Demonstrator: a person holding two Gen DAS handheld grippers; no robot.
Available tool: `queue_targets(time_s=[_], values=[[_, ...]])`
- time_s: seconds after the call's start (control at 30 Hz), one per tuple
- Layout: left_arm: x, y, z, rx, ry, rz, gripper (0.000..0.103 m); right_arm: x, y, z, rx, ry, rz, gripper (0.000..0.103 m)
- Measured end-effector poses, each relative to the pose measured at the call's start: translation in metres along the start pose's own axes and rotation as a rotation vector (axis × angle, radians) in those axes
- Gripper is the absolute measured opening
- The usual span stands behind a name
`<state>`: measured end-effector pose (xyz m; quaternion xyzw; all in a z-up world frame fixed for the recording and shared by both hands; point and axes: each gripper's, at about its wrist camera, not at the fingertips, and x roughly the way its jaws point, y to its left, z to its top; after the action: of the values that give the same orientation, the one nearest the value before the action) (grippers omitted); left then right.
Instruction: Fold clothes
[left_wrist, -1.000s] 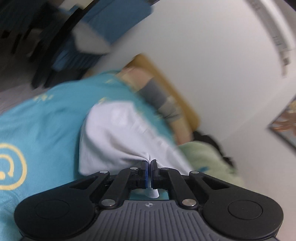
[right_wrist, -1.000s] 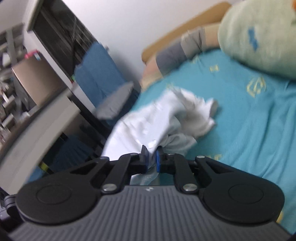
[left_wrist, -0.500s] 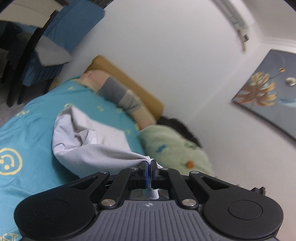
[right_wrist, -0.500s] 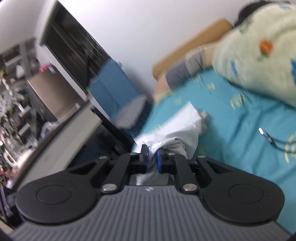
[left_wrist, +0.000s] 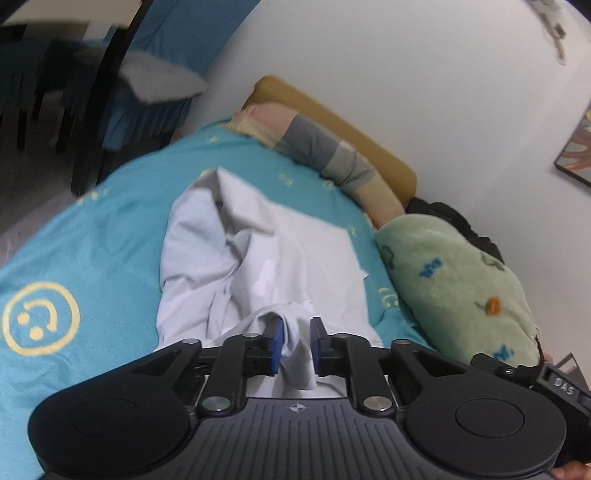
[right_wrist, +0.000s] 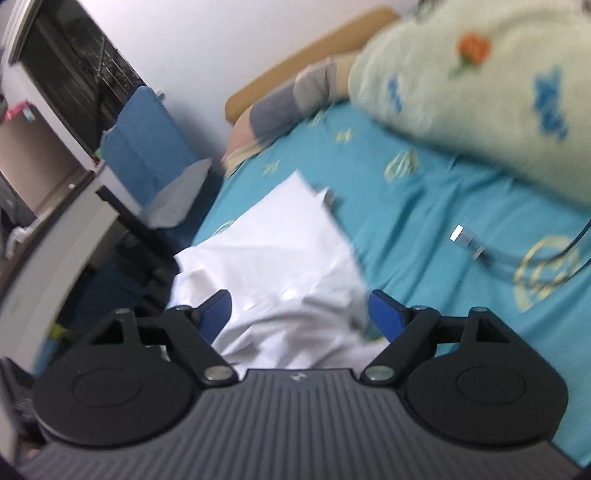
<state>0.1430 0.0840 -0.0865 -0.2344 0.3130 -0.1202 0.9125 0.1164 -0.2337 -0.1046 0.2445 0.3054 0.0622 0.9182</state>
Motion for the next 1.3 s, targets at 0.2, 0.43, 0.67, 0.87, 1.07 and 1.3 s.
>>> queue_targets(time_s=[0.2,0.43,0.67,0.87,1.07,1.3], values=[[-0.042,-0.036,-0.007,0.212,-0.055,0.119,0.055,0.000,0.026,-0.012,-0.196,0.017,-0.020,0.083],[-0.005,-0.082,-0.050,0.717,-0.029,0.376,0.082,0.027,0.045,-0.045,-0.393,0.103,-0.076,0.082],[0.056,-0.081,-0.078,0.956,0.011,0.481,0.083,0.042,0.047,-0.052,-0.418,0.127,-0.107,0.082],[0.066,-0.075,-0.090,1.067,-0.085,0.603,0.088,0.057,0.036,-0.057,-0.400,0.144,-0.145,0.082],[0.019,-0.099,-0.073,0.951,-0.357,0.525,0.092,0.045,0.029,-0.043,-0.307,0.061,-0.143,0.082],[-0.006,-0.111,-0.058,0.850,-0.474,0.527,0.092,0.003,0.023,-0.023,-0.195,-0.140,-0.088,0.083]])
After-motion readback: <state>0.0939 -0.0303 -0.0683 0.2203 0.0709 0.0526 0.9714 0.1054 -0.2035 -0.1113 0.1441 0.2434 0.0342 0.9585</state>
